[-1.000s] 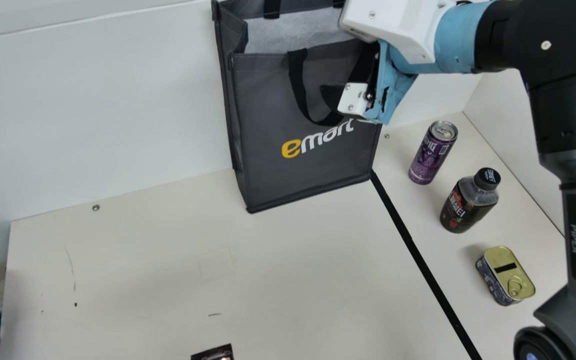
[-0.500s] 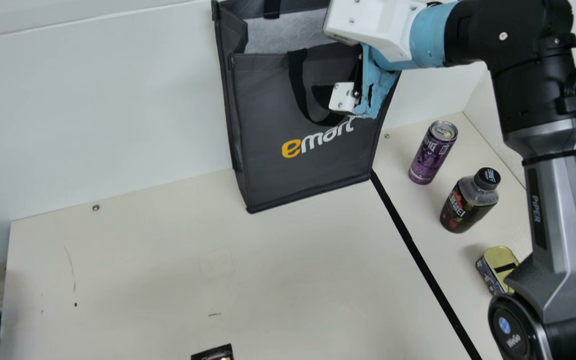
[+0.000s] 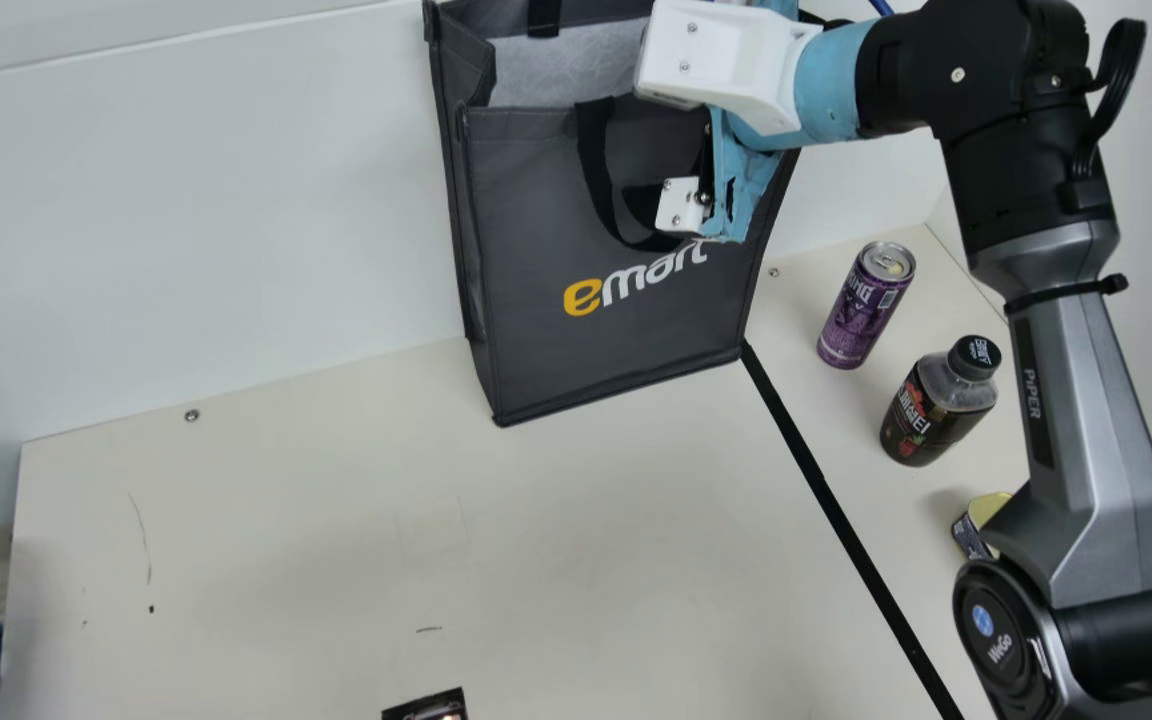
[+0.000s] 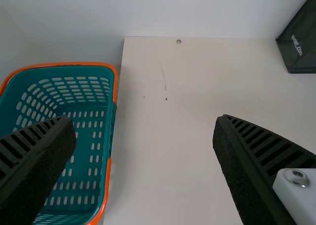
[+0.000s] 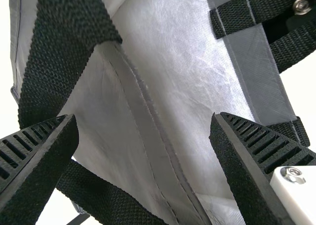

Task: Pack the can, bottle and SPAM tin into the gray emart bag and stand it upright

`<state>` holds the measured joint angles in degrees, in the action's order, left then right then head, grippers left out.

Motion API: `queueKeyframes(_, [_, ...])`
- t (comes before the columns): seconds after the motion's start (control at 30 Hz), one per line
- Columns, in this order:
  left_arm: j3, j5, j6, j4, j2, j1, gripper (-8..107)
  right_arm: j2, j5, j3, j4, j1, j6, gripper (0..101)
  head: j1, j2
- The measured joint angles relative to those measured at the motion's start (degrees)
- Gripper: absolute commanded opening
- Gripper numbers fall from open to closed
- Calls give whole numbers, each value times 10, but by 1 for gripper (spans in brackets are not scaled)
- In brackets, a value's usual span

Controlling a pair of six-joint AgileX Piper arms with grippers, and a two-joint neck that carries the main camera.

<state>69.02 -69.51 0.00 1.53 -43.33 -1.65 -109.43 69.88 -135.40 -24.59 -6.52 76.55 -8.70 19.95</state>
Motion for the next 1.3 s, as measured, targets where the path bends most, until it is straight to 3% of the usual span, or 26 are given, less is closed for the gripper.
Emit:
queueKeyframes(0.47, [0,0,0,0,0,0,90,-13,0,14,-9,-3,25,2,0,-1])
queueKeyframes(0.8, [0,0,0,0,0,0,90,17,2,41,-12,-7,28,0,0,0])
queueKeyframes(1.3, [0,0,0,0,0,0,90,111,1,108,5,17,6,0,0,0])
